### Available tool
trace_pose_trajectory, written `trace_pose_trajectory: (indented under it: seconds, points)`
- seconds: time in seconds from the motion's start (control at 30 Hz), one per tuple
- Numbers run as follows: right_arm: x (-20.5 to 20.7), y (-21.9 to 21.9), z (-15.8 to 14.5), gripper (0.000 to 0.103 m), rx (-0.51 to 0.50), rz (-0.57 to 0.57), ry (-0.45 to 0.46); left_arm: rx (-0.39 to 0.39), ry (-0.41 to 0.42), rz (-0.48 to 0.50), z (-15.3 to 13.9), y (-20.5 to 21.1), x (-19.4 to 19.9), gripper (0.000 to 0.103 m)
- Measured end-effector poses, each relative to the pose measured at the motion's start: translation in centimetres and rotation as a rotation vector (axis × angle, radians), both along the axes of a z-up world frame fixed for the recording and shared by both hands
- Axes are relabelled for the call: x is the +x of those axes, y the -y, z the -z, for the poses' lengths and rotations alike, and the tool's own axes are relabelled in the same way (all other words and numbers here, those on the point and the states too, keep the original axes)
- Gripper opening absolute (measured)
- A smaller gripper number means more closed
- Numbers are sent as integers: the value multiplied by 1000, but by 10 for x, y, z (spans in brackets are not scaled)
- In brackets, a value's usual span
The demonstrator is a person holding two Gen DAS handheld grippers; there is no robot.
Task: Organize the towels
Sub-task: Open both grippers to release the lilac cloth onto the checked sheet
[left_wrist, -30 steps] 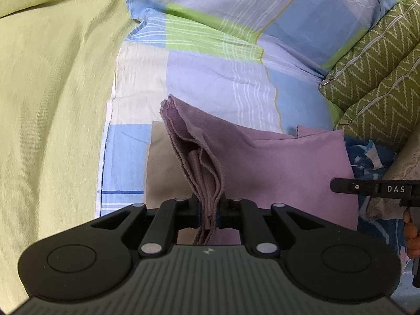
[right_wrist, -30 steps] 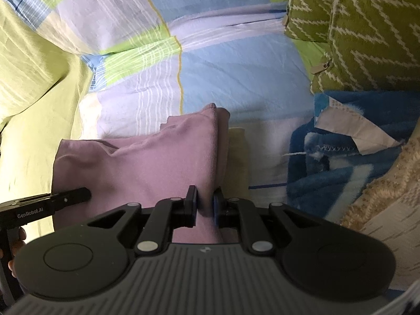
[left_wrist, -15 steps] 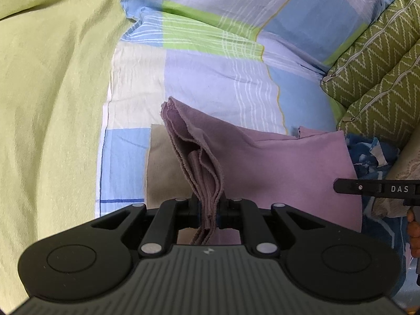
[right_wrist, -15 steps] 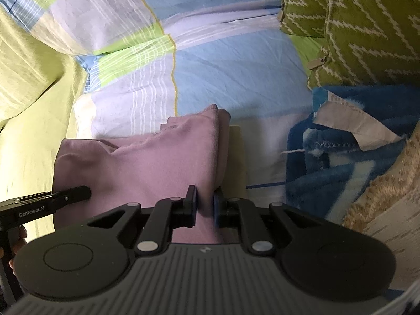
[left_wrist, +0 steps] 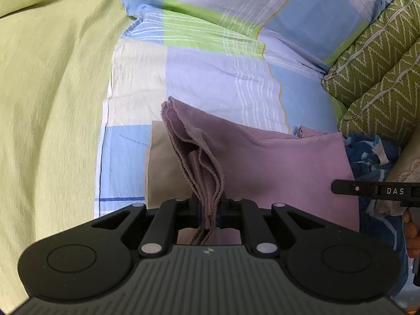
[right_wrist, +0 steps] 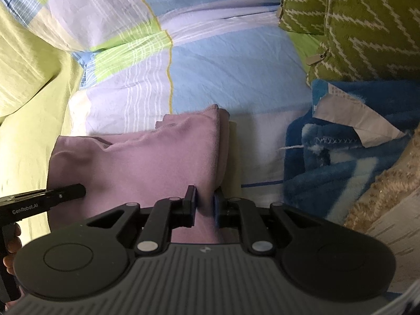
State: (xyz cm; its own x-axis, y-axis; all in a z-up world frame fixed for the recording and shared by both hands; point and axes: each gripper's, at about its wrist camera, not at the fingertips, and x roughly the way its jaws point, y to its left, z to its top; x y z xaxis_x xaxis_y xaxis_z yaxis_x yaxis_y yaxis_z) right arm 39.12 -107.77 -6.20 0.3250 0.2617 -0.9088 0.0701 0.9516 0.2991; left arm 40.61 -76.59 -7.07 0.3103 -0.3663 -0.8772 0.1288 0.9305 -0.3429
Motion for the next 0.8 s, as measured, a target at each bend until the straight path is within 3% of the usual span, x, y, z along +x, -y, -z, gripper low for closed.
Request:
trace_pose_trajectory:
  seconds: [0.07,0.1,0.33,0.43,0.5,0.57,0.7,0.8]
  points:
    - [-1,1,-2,68,-23,12,19,8,6,-6,0,-3,0,27]
    - [-2,1,-4,75,-38,19,40,11,10,-17,-1,-6,1,28]
    - [-20,-3,-37,75,-149,-27,226,89,37,-42,-22,-27,-4,32]
    - [-41,-6,-50,64,-147,-64,278,104,45,-56,-44,-31,-29,32]
    - [-55,-6,-54,39,-116,-69,285,112,44,-59,-51,-27,-42,32]
    - [-76,-9,-57,29,-97,-84,285,83,37,-60,-55,-20,-56,32]
    - [-96,-19,-51,17,-105,-115,306,64,61,12,-51,12,-68,32]
    - [-99,-30,-44,14,-84,-151,322,72,81,49,-37,34,-64,32]
